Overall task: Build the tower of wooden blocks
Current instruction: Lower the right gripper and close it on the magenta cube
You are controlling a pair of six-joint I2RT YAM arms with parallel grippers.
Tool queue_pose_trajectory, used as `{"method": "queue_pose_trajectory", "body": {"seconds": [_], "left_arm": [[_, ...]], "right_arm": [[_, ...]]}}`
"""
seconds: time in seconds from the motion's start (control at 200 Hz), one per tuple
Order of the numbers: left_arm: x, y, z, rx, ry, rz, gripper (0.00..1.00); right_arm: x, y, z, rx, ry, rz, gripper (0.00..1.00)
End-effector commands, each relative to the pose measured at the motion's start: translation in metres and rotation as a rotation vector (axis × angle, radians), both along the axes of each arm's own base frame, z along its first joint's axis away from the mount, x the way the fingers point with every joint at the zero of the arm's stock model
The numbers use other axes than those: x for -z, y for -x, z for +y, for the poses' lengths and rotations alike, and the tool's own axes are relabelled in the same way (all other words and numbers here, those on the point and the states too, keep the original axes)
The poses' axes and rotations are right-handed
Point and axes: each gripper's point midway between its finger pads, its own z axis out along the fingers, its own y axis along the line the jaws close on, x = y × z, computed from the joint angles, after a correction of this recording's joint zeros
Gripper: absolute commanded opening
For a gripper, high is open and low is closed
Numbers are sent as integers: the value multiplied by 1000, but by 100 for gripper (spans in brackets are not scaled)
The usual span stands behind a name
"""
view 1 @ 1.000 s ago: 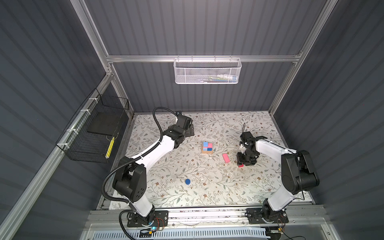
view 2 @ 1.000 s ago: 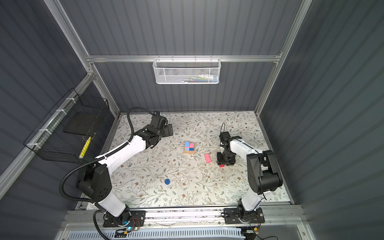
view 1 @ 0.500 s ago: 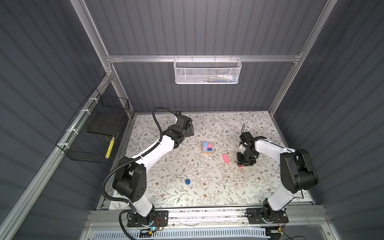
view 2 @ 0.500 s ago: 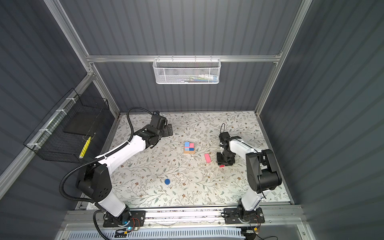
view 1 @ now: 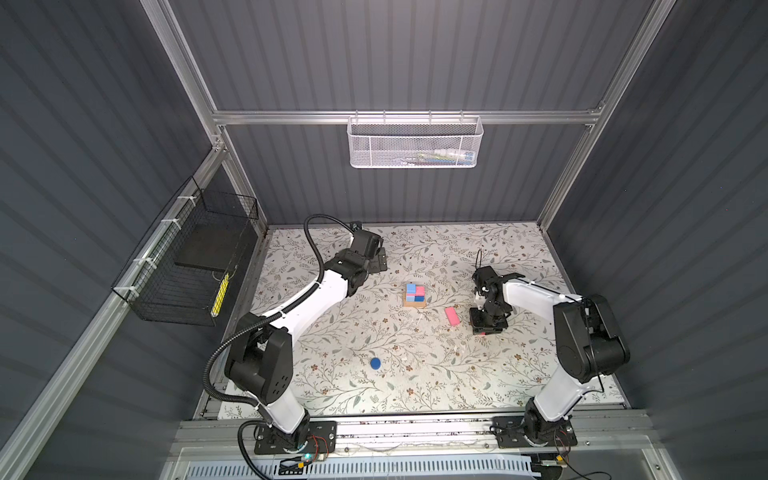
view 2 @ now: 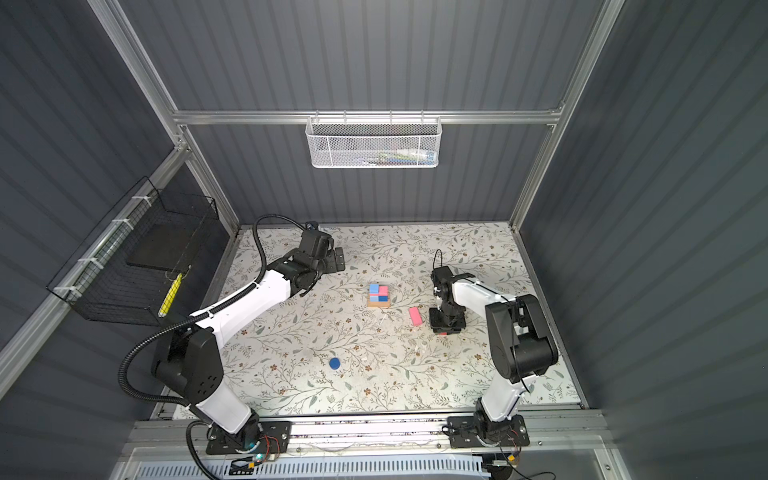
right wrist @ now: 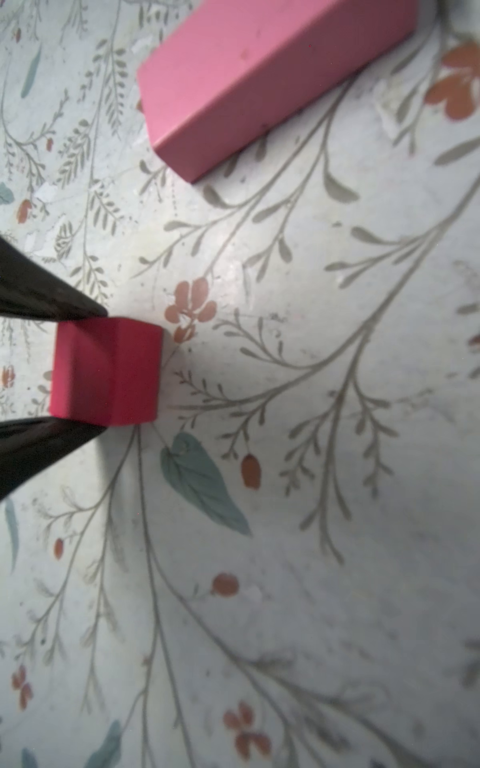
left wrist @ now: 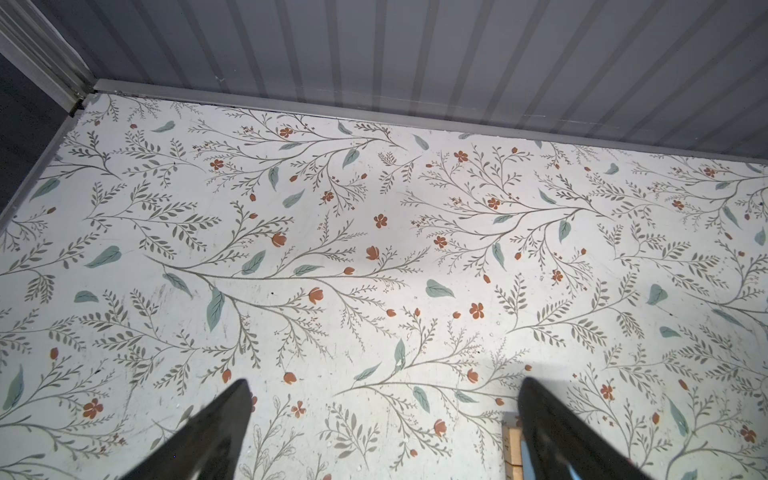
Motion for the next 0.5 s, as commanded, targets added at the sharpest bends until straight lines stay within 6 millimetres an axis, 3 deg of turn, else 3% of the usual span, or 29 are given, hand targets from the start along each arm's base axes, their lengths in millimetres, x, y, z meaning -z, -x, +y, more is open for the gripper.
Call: {"method": "queue_pose_trajectory", "body": {"seconds": [0.0,0.205,0.495], "left_arm": [[8,-2,2,-6,0,21,100],[8,-3,3,-10,2,23,100],[8,-3,5,-13,4,24,100]], "right_arm": [[-4,-2,-3,9,31,2,43],[-8,-6,-2,18,27,-20,46],[-6,-5,2,19,12,-9,35]]}}
